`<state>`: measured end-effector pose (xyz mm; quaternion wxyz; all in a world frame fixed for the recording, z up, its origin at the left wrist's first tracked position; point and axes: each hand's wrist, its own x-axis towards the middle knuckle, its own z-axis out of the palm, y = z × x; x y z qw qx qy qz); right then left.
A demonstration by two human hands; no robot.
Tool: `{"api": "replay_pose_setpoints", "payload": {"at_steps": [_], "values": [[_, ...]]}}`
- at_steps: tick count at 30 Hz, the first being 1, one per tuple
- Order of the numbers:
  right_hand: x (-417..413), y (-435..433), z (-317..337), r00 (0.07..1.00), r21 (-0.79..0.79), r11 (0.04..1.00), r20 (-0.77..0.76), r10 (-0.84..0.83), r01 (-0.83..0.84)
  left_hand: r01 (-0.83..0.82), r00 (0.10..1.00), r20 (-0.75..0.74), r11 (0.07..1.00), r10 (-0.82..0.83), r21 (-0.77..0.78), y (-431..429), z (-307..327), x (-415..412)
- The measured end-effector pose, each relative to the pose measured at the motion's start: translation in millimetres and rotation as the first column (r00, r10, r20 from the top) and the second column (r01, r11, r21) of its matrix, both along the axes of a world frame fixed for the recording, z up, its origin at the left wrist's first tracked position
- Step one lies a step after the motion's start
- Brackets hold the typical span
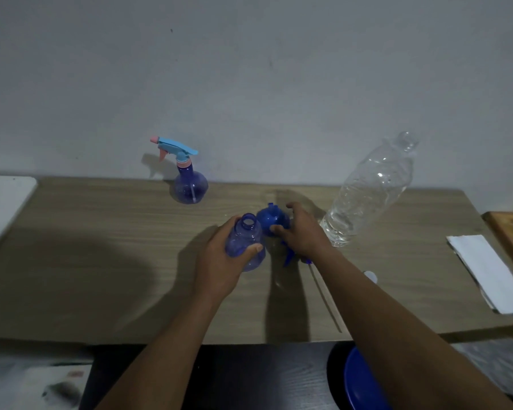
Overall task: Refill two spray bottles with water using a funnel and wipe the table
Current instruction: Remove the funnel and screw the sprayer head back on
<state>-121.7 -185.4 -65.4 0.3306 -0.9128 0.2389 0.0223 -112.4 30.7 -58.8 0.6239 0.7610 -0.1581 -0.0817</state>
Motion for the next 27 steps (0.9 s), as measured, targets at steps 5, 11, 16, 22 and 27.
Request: {"api": "replay_pose_setpoints", "payload": {"at_steps": [5, 11, 16, 22, 27], "values": [[-27, 1, 9, 0.974, -0.225, 0.956, -0.167, 0.153, -0.189, 0.013, 1.0, -0.006, 1.0, -0.013, -0.007, -1, 1, -2], [-52, -7, 2, 0.916, -0.339, 0.88, -0.338, 0.217, -0.333, 0.026, 0.999, -0.033, 1.0, -0.027, -0.013, -2, 8, -3], [-62, -11, 2, 0.938, -0.33, 0.899, -0.288, 0.195, -0.288, 0.027, 0.999, -0.031, 1.0, -0.026, 0.01, -1, 12, -4], [-75, -10, 21, 0.966, -0.239, 0.938, -0.133, 0.222, -0.249, 0.023, 1.0, -0.022, 0.999, -0.022, 0.035, 1, 23, -11], [-82, -7, 78, 0.967, -0.192, 0.976, 0.21, 0.144, -0.103, 0.02, 1.0, -0.002, 1.0, -0.02, 0.012, 0, 28, -16]]}}
